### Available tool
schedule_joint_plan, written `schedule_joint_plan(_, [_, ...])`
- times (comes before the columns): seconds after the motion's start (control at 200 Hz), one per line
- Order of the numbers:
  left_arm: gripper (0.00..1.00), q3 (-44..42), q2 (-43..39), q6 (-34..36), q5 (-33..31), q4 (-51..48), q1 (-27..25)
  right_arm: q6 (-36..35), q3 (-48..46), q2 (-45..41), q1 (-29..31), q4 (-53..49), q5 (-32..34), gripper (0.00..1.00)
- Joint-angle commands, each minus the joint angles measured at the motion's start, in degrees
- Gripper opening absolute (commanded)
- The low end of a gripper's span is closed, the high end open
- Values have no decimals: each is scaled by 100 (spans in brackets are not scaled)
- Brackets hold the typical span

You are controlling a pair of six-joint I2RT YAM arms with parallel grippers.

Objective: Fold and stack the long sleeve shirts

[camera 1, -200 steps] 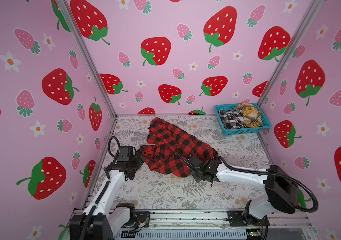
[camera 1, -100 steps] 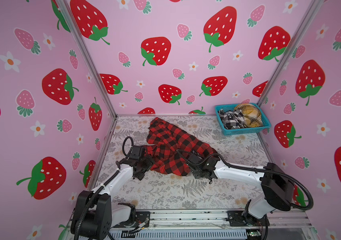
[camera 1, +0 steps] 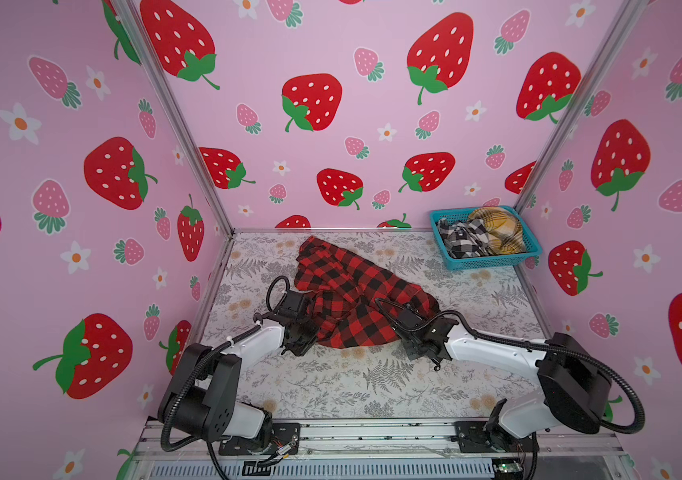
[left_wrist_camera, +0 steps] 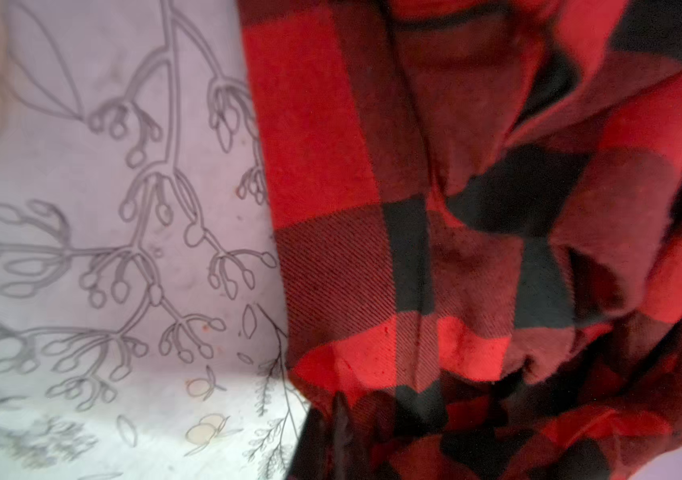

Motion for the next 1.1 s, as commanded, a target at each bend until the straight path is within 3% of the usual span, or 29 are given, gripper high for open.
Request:
schedule_joint_plan(0.0, [0,914,-444,340,-611,-648,-71,-163,219,-5,-29,125,-23,4])
schedule_joint_plan(0.025, [0,1135,-549,457,-743,-785,-100,-216,275,9,-29,135,-55,0])
schedule_joint_plan(0.13, [0,2380,-653,1004,-1295,-1183,-342,-532,275,-99,-5,366,-432,0])
schedule_joint_plan(0.26, [0,4325,173,1607,-1485,-1156,-775,-715,51,-393,55,611,-969,0])
schedule_joint_plan(0.335, [0,5373,1040,1830,-1142,-780,-1004,-712,-36,-534,128,643,-1138,0])
schedule_joint_plan(0.43, [0,6766,2541,1861,-18,-265,-1210,-491,-156,-718,156,639,-1263,0])
schedule_joint_plan(0.485, [29,7799,3580,1872,814,-231,-1299,-341,-231,-819,147,663,-1348,0])
schedule_joint_plan(0.525, [49,8730,4334,2039,1076,-753,-1353,-248,-271,-872,143,679,-1432,0])
schedule_joint_plan(0.595, [68,10716,5476,2576,840,-2243,-1381,-111,-327,-894,130,678,-1560,0])
schedule_joint_plan(0.65, [80,11609,5904,2905,305,-3124,-1318,-47,-340,-864,121,597,-1616,0])
schedule_joint_plan(0.695, [88,11508,5822,3009,-133,-3434,-1182,-8,-340,-829,104,515,-1593,3])
schedule_joint_plan(0.79, [91,9855,4914,2812,-707,-3044,-631,18,-323,-830,0,423,-1491,48])
schedule_joint_plan(0.87, [89,8246,4151,2491,-691,-2314,-45,-68,-267,-876,-229,567,-1700,65])
schedule_joint_plan(0.971, [87,7603,4038,2437,-387,-1971,568,-163,-86,-769,-561,781,-2112,69])
schedule_joint_plan(1.096, [82,8540,4801,2840,-46,-2460,896,-157,187,-358,-907,1003,-2510,60])
